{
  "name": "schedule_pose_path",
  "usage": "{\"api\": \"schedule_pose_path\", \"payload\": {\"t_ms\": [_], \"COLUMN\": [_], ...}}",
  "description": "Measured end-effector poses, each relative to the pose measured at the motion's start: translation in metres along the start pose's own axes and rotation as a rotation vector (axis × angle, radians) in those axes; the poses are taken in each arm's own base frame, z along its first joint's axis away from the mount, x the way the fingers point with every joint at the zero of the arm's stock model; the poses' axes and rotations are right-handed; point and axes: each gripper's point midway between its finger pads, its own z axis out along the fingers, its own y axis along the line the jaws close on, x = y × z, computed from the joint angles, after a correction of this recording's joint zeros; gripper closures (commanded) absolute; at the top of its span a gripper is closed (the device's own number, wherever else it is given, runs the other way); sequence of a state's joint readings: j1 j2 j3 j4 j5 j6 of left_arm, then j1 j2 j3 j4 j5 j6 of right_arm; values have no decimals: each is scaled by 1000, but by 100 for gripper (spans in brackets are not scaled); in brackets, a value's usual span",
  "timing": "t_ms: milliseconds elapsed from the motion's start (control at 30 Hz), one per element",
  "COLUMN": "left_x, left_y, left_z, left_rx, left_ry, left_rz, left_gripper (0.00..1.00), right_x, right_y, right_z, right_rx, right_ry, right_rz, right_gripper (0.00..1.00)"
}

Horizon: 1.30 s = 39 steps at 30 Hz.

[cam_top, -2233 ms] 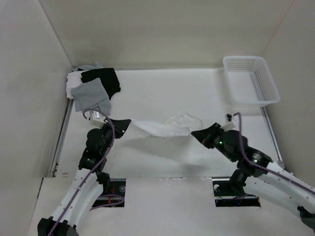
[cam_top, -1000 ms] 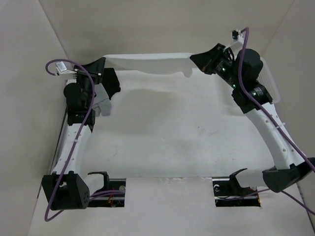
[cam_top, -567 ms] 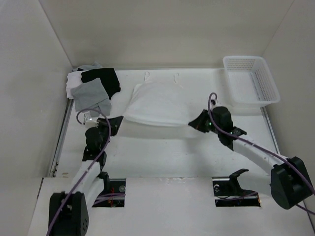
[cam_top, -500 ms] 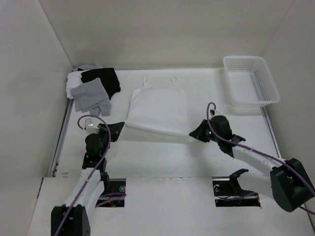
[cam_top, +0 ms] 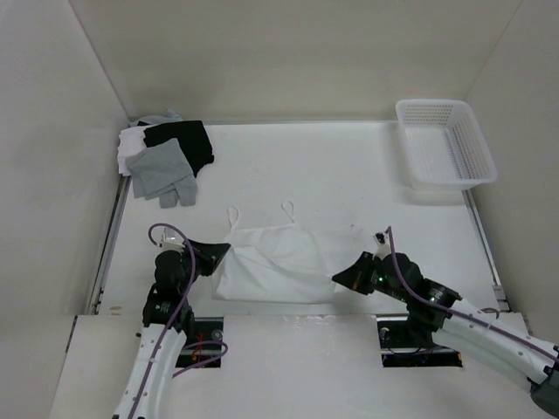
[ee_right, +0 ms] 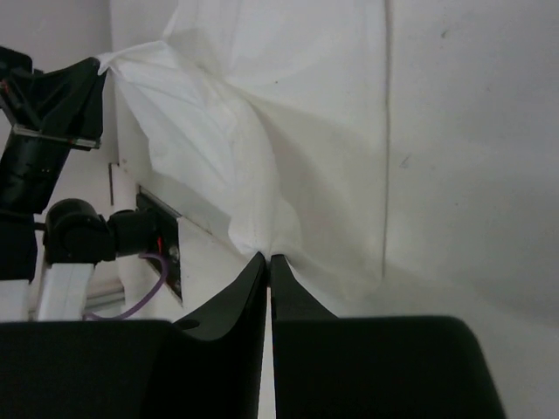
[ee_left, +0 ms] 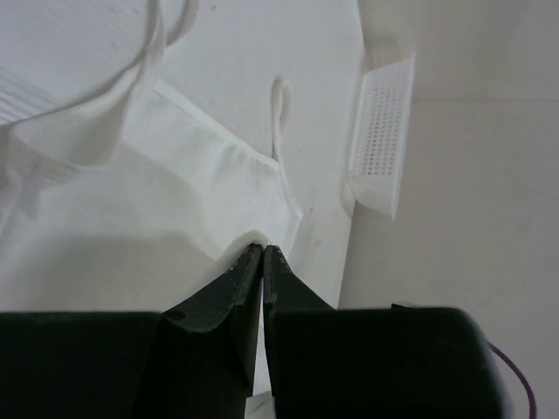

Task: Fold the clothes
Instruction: Fold the tank top

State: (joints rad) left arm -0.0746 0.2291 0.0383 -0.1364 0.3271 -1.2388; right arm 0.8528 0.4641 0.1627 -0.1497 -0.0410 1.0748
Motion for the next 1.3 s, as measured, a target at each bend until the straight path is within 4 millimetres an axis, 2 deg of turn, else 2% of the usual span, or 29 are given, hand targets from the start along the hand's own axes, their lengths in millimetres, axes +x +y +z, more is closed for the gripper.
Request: {"api": "schedule_pose_path", "payload": {"t_ms": [100,233,333,400,433,500,600,633,733,800,867,967,1067,1167,1233,1300], "left_x": [-8,-26,-39,-48,-50,-49,-44,-44,-47,-51,-54,-62,-77,-93,-98,-100], "left_y": [6,-3,-17,-40,-59,-107,-191,-219,-290,-315,-323,-323,-326,-326,-316,-295], "left_z": [0,1,9,23,32,50,57,53,26,5,-17,-45,-64,-65,-48,-18], "left_rx": [-47,-49,-71,-72,-54,14,166,220,352,395,403,378,352,325,286,216], "left_ry": [-49,-133,-148,-142,-131,-105,-110,-127,-208,-264,-306,-356,-408,-461,-474,-460], "left_rz": [-2,10,14,23,40,97,217,261,379,434,478,528,561,564,564,566], "left_gripper": [96,96,96,98,98,99,99,99,99,99,98,98,98,98,99,99], "right_x": [-5,-22,-48,-76,-91,-127,-175,-188,-214,-218,-214,-204,-200,-208,-223,-245], "right_y": [-6,-1,8,26,40,80,148,168,210,225,234,242,246,240,229,208], "right_z": [2,14,21,21,19,7,-29,-47,-102,-132,-158,-188,-198,-183,-160,-128], "right_rx": [75,151,171,153,131,65,-41,-69,-115,-135,-160,-195,-200,-120,-27,76], "right_ry": [1,5,-38,-98,-130,-226,-391,-452,-600,-655,-678,-676,-665,-682,-704,-708], "right_rz": [-2,-39,-69,-92,-110,-159,-253,-283,-341,-358,-366,-365,-375,-412,-438,-447], "right_gripper": [93,95,96,97,97,97,97,97,97,97,97,97,97,97,97,98]}}
